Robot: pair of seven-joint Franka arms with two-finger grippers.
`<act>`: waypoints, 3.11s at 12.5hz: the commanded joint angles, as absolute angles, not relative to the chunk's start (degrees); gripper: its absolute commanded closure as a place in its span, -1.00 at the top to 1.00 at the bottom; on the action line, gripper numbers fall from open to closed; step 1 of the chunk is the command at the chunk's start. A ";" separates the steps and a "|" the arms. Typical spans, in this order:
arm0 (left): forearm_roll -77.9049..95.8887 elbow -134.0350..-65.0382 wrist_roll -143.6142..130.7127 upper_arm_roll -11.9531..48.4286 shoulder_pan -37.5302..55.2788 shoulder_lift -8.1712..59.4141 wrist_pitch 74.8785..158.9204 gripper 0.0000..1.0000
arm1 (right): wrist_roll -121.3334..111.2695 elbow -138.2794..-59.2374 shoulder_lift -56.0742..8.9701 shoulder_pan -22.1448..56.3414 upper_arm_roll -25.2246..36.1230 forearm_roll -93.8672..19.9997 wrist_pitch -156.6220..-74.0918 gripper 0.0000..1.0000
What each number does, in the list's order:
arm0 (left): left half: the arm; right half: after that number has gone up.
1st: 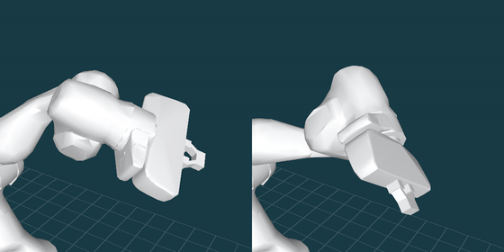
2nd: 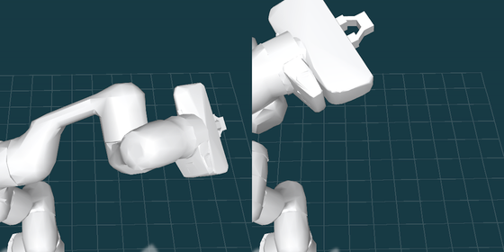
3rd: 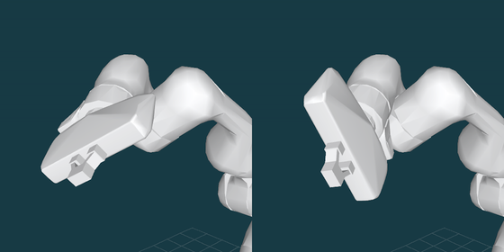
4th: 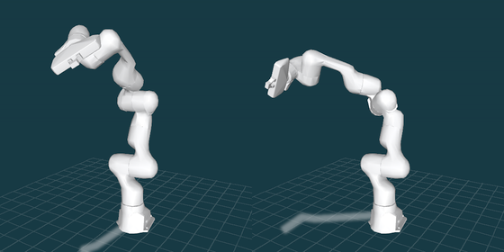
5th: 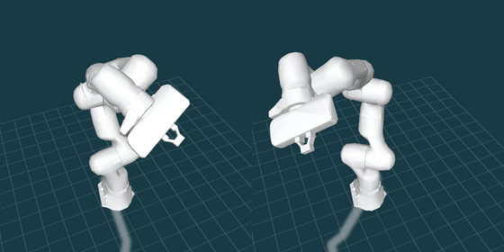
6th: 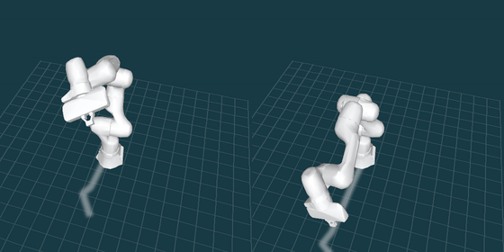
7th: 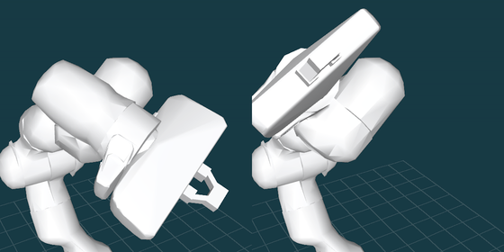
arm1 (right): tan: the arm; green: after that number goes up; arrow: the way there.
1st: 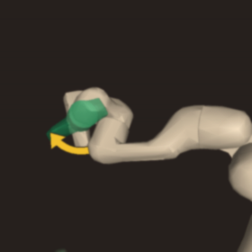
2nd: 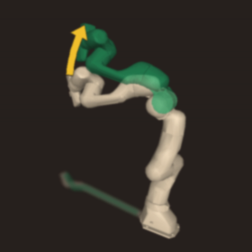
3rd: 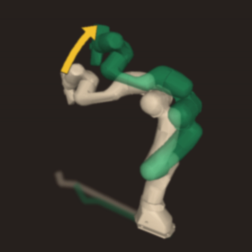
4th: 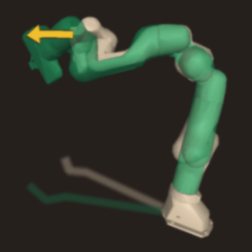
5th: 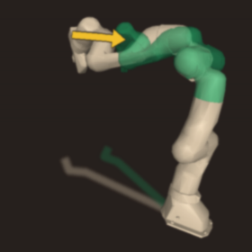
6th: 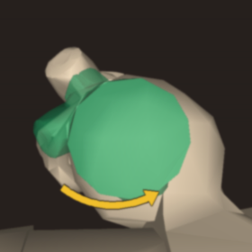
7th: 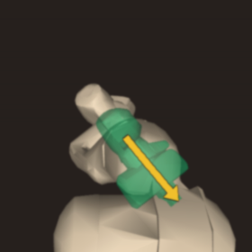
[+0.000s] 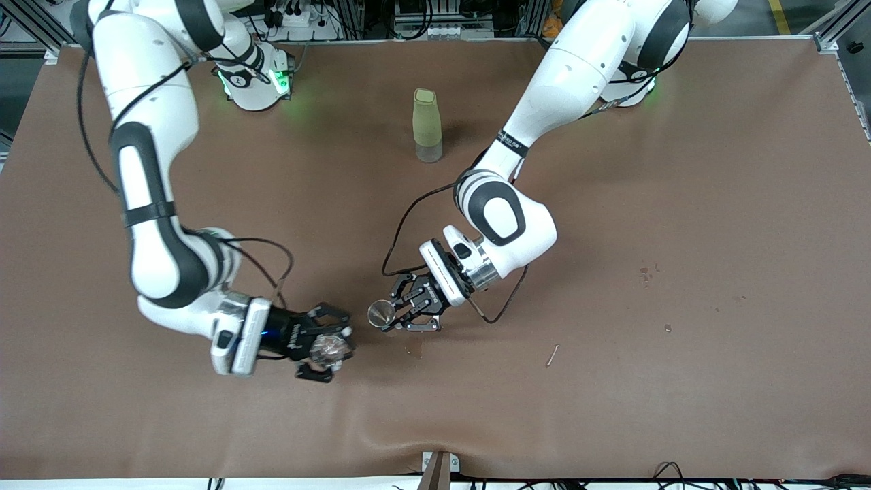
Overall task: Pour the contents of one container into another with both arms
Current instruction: 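Move the beaker with the right gripper above the jigger's rim, then tilt the beaker with the right gripper, pouring liquid into the jigger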
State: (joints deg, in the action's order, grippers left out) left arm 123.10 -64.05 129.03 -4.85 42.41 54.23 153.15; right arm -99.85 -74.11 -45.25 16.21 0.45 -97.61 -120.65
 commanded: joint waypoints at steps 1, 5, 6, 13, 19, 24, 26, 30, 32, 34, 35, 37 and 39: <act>125.24 -61.70 129.73 -5.80 43.15 55.55 154.42 -1.00 | -96.34 -74.44 -42.64 19.68 0.88 -97.91 -125.15 -1.00; 126.21 -61.79 129.99 -5.80 43.24 55.99 154.34 -1.00 | -87.56 -77.24 -38.77 21.00 0.97 -97.73 -124.98 -1.00; 126.21 -61.79 129.99 -5.80 43.24 55.99 154.34 -1.00 | -85.80 -79.52 -36.85 21.27 0.97 -97.73 -125.07 -1.00; 126.74 -61.96 129.99 -5.80 43.07 56.16 154.34 -1.00 | -72.45 -86.12 -31.65 22.15 0.88 -97.65 -124.37 -1.00; 126.91 -62.14 129.99 -5.80 43.15 56.25 154.42 -1.00 | -60.40 -91.05 -27.78 22.68 0.88 -97.47 -121.83 -1.00; 126.83 -62.14 129.99 -5.80 43.15 56.51 154.42 -1.00 | -53.09 -92.02 -27.77 23.20 0.88 -97.38 -120.15 -1.00; 126.91 -62.14 129.99 -5.80 43.24 56.51 154.42 -1.00 | -50.38 -92.46 -27.77 23.20 0.97 -97.38 -120.15 -1.00; 126.83 -62.14 129.99 -5.80 43.24 56.60 154.42 -1.00 | -44.57 -92.37 -27.69 23.12 0.97 -97.38 -120.15 -1.00; 126.91 -62.14 129.99 -5.80 43.24 56.60 154.42 -1.00 | -43.16 -92.29 -27.77 23.12 0.97 -97.38 -120.15 -1.00; 126.91 -62.14 129.99 -5.80 43.24 56.51 154.42 -1.00 | -39.83 -92.11 -27.86 22.94 0.97 -97.38 -120.15 -1.00; 126.91 -62.14 129.99 -5.80 43.24 56.51 154.42 -1.00 | -38.34 -92.11 -27.77 22.94 0.97 -97.38 -120.06 -1.00; 126.91 -62.14 129.99 -5.80 43.24 56.51 154.42 -1.00 | -35.35 -92.11 -27.86 22.85 0.97 -97.47 -120.06 -1.00; 126.91 -62.14 129.99 -5.71 43.24 56.51 154.42 -1.00 | -33.67 -92.02 -27.86 22.76 0.97 -97.47 -120.06 -1.00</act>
State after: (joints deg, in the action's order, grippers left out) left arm 124.62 -64.04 129.08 -4.96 42.45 55.66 153.32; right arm -36.20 -90.42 -29.87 22.55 0.57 -97.56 -120.12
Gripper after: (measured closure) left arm 0.793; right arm 0.881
